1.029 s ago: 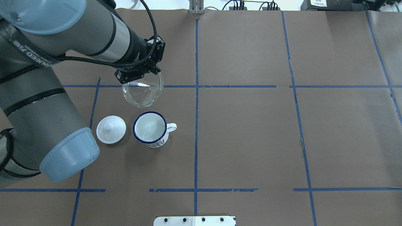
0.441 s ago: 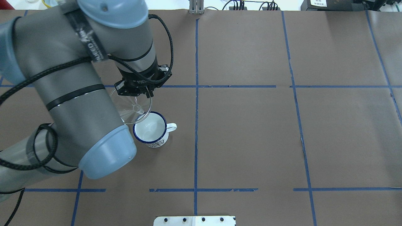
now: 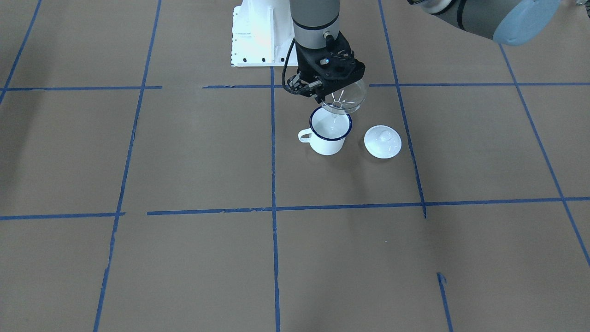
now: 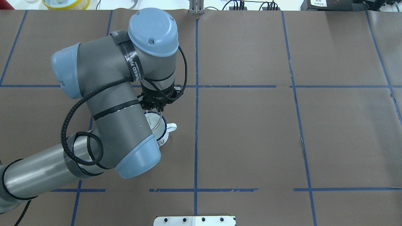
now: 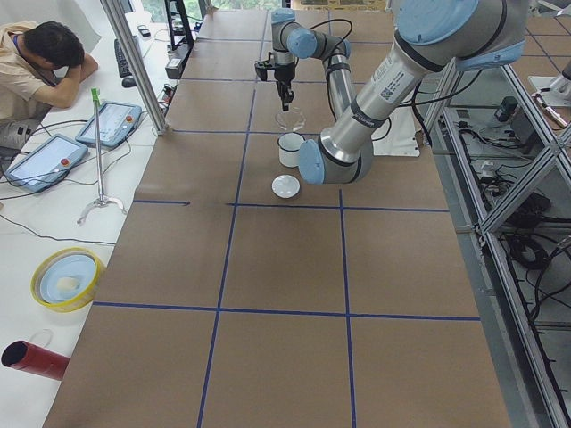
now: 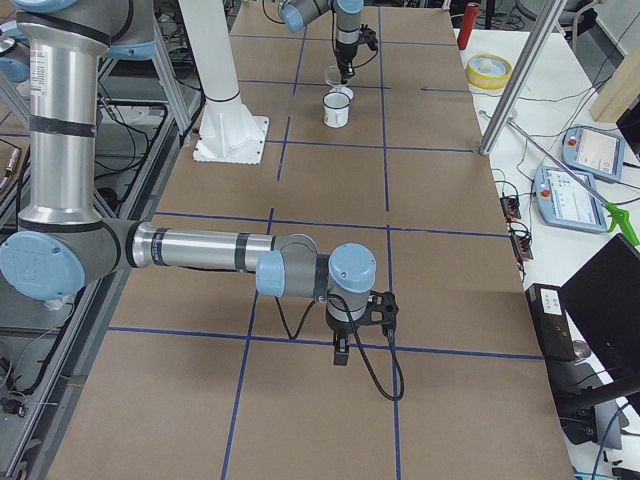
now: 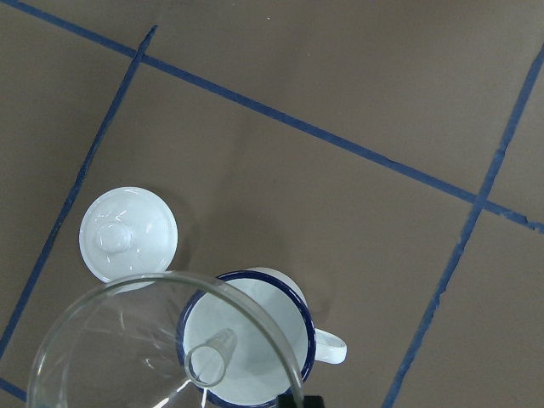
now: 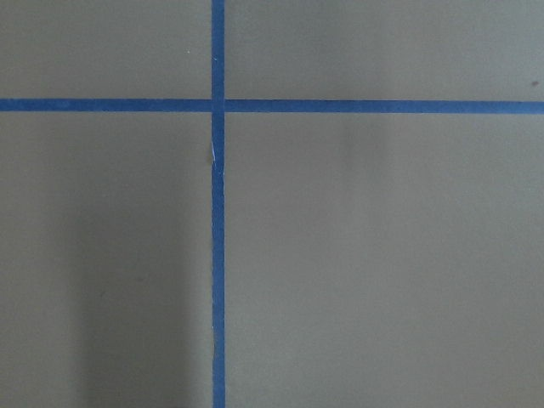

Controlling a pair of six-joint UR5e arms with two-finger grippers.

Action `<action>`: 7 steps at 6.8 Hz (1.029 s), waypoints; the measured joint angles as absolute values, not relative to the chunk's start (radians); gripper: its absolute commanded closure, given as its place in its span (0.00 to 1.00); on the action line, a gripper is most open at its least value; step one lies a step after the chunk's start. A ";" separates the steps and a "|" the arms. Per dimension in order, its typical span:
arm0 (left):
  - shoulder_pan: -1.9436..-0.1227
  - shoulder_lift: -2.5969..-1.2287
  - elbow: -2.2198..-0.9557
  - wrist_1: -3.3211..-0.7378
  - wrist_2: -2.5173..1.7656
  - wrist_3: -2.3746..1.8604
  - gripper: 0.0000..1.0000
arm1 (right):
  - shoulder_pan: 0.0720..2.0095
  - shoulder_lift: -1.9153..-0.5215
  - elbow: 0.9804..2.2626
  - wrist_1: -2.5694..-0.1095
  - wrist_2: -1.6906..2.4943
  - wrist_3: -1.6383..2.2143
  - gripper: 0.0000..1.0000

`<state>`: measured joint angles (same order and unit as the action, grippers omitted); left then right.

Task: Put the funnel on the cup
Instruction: 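Lower the funnel into the mug mouth with the left gripper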

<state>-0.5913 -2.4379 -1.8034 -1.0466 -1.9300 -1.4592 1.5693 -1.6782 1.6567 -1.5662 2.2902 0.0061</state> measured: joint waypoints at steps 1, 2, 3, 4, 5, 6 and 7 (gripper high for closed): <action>-0.570 -2.406 -1.791 -1.090 -1.929 -1.459 1.00 | 1.569 -1.678 1.657 -1.566 2.290 0.006 0.00; -0.555 -2.392 -1.779 -1.112 -1.928 -1.459 1.00 | 1.569 -1.678 1.657 -1.566 2.290 0.006 0.00; -0.548 -2.391 -1.757 -1.138 -1.926 -1.460 1.00 | 1.569 -1.678 1.657 -1.566 2.290 0.006 0.00; -0.544 -2.389 -1.733 -1.168 -1.926 -1.461 1.00 | 1.569 -1.678 1.657 -1.566 2.290 0.006 0.00; -0.541 -2.387 -1.716 -1.189 -1.925 -1.462 1.00 | 1.569 -1.678 1.657 -1.566 2.290 0.006 0.00; -0.541 -2.386 -1.709 -1.199 -1.925 -1.462 1.00 | 1.569 -1.678 1.657 -1.566 2.290 0.006 0.00; -0.540 -2.385 -1.706 -1.205 -1.925 -1.462 1.00 | 1.569 -1.678 1.657 -1.566 2.290 0.006 0.00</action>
